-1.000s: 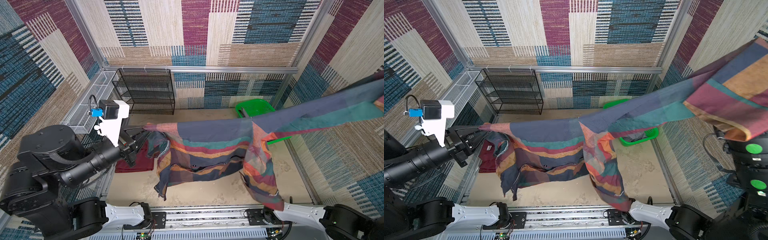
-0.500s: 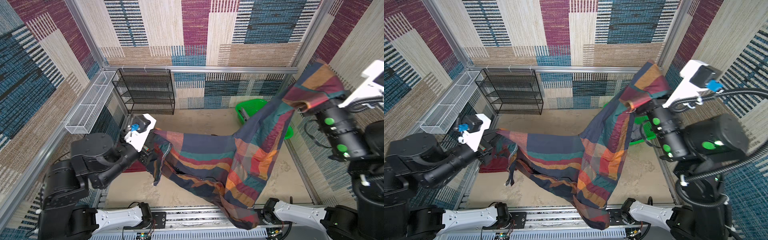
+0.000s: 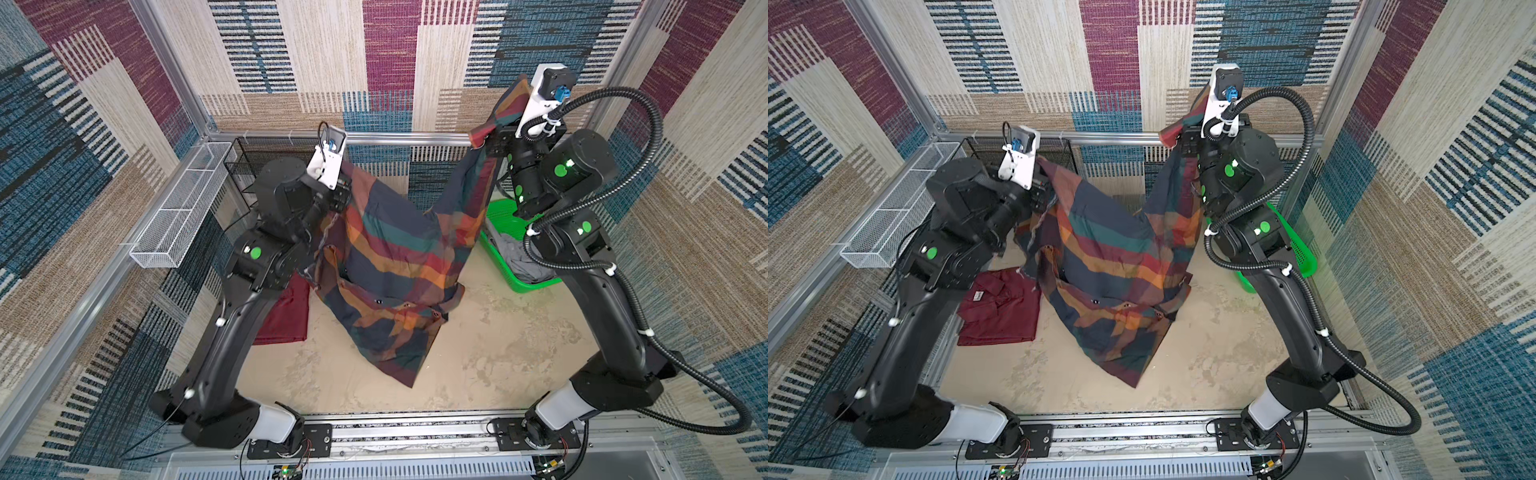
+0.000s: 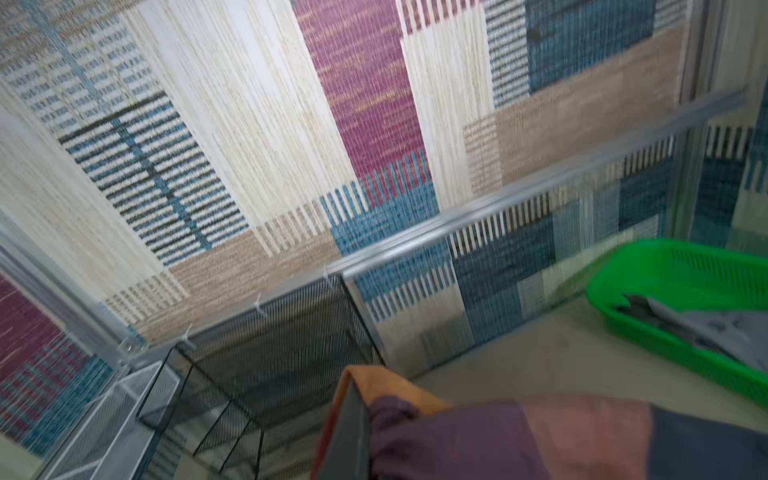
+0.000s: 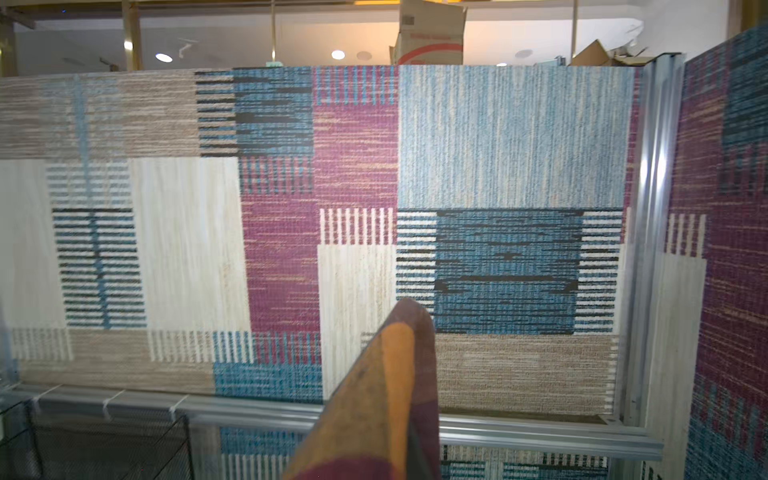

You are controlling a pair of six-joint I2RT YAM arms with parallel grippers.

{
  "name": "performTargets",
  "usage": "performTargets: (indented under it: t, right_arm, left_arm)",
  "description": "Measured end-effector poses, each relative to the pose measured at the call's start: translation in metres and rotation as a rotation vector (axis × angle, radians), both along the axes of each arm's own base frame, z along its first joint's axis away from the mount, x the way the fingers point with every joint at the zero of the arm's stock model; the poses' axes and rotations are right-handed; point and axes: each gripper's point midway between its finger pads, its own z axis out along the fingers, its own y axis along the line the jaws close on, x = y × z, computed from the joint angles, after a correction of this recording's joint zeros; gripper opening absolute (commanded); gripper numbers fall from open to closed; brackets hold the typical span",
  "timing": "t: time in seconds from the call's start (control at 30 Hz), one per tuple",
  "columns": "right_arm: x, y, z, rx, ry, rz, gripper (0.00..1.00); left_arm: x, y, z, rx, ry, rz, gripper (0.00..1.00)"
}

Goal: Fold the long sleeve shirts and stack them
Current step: 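Lift the plaid shirt high with both grippers, spreading it between them, then lower the plaid shirt onto the table, dragging it toward the robot with both grippers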

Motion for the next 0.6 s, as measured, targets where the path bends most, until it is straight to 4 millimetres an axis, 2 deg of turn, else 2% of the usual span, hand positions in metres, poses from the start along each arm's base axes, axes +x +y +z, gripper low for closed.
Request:
performTargets:
  t: [0.1, 0.17, 0.27, 0.37, 0.47, 0.53, 0.6]
  right_arm:
    - [0.025, -0.01, 0.007, 0.039, -0.049, -0.025, 0.0]
    - [0.038, -0.018, 0.009, 0.068, -0.078, -0.04, 0.0]
    - [0.037, -0.03, 0.019, 0.106, -0.135, -0.061, 0.0]
    - [0.014, -0.045, 0.043, 0.161, -0.224, -0.077, 0.0]
    - [-0.026, -0.064, 0.067, 0.204, -0.306, -0.077, 0.0]
    - [-0.052, -0.077, 0.074, 0.23, -0.336, -0.072, 0.0]
    - [-0.071, -0.086, 0.068, 0.232, -0.333, -0.071, 0.0]
  left_arm:
    - [0.039, -0.02, 0.014, -0.065, -0.053, -0.053, 0.0]
    - [0.055, -0.031, 0.026, -0.114, -0.101, -0.098, 0.0]
    - [0.063, -0.041, 0.05, -0.178, -0.199, -0.156, 0.0]
    - [0.047, -0.048, 0.084, -0.24, -0.309, -0.247, 0.0]
    - [0.017, -0.045, 0.106, -0.287, -0.388, -0.314, 0.0]
    - [-0.003, -0.039, 0.101, -0.298, -0.421, -0.329, 0.0]
    - [-0.022, -0.033, 0.079, -0.296, -0.423, -0.344, 0.0]
